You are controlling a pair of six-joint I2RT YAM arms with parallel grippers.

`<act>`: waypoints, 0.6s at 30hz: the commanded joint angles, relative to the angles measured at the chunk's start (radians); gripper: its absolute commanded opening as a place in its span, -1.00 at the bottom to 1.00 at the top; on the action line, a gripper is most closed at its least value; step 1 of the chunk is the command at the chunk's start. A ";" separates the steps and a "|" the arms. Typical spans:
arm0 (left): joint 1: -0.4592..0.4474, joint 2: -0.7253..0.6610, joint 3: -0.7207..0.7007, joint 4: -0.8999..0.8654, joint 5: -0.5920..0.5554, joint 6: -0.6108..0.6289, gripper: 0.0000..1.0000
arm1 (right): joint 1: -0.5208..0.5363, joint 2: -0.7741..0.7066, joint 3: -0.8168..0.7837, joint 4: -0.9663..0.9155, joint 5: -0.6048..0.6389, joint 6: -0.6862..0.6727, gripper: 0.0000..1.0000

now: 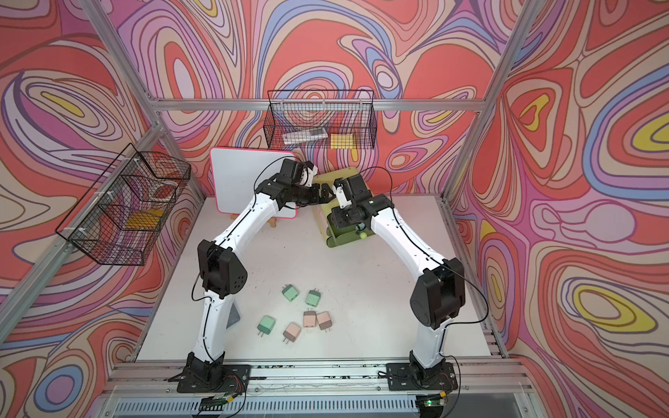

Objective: Place the plugs into the drawer by color
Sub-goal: Place the plug in the drawer.

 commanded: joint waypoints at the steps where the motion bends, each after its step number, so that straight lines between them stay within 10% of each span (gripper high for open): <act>1: -0.008 -0.030 0.023 0.006 0.008 0.014 0.81 | -0.010 0.014 -0.020 0.005 -0.020 -0.013 -0.20; 18: -0.007 -0.016 0.024 0.002 0.012 0.009 0.82 | -0.009 -0.036 -0.071 -0.009 -0.056 0.001 -0.18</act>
